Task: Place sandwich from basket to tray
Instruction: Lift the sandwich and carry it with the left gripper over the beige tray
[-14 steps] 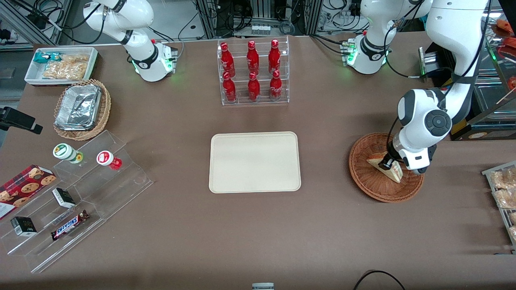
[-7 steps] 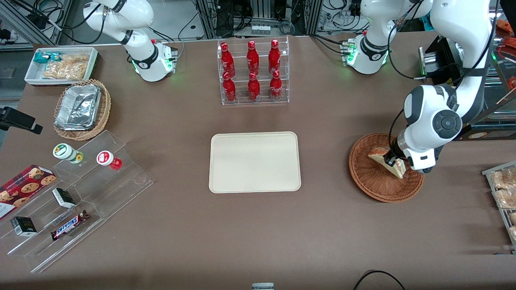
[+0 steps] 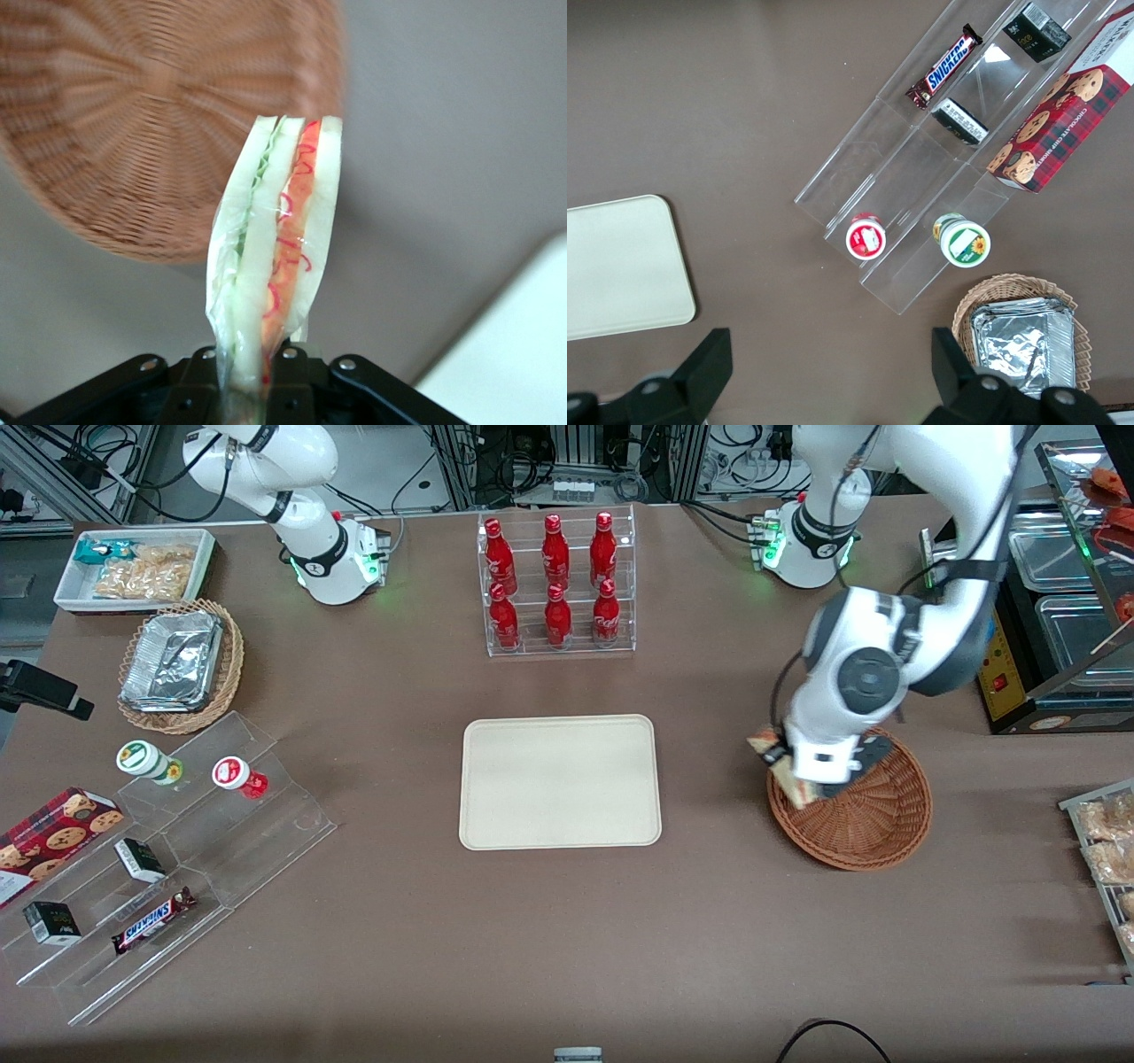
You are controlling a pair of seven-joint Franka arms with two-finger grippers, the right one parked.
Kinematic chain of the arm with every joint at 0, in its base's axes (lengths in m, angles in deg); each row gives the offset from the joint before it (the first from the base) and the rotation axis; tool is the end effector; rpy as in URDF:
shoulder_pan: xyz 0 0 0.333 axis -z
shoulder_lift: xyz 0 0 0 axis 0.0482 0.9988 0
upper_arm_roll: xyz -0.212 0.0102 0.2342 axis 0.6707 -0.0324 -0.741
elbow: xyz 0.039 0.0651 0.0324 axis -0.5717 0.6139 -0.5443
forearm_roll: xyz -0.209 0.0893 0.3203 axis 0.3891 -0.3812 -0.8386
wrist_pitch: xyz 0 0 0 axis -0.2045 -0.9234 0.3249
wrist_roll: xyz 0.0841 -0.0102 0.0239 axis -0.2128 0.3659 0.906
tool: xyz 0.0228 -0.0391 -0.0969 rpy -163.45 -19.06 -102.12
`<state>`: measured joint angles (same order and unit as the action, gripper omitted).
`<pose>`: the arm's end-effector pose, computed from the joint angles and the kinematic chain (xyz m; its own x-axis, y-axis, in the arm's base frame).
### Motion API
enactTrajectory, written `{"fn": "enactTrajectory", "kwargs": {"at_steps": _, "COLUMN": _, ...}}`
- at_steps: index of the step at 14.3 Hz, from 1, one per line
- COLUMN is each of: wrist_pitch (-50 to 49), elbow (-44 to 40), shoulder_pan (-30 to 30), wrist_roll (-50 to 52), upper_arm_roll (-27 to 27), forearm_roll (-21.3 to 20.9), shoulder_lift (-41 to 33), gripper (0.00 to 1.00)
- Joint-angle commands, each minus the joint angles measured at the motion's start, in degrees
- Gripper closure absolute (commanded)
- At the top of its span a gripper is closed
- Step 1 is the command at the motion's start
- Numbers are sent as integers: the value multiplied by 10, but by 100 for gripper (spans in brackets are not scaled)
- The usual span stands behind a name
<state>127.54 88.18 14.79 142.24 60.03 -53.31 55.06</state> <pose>0.5259 -0.2241 0.3329 0.8732 0.4751 -0.1089 0.4574 -0.8759 -0.1533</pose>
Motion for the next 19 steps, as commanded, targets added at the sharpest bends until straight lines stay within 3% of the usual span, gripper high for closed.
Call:
{"fn": "enactTrajectory", "kwargs": {"at_steps": 1, "wrist_pitch": -29, "elbow": -104, "shoulder_pan": 70, "wrist_roll": -92, "upper_arm_roll": -8, "forearm_roll": -3, "shoulder_lift": 78, "gripper": 92}}
{"fn": "enactTrajectory", "kwargs": {"at_steps": 4, "wrist_pitch": -58, "elbow": -233, "shoulder_pan": 124, "wrist_roll": -52, "upper_arm_roll": -8, "forearm_roll": 32, "shoulder_lift": 159, "gripper": 96}}
{"fn": "enactTrajectory", "kwargs": {"at_steps": 10, "wrist_pitch": -52, "elbow": -395, "shoulder_pan": 225, "wrist_roll": -7, "upper_arm_roll": -8, "forearm_roll": 48, "shoulder_lift": 300, "gripper": 100}}
{"fn": "enactTrajectory", "kwargs": {"at_steps": 19, "wrist_pitch": -41, "elbow": -465, "shoulder_pan": 260, "wrist_roll": 38, "upper_arm_roll": -8, "forearm_roll": 48, "shoulder_lift": 374, "gripper": 99}}
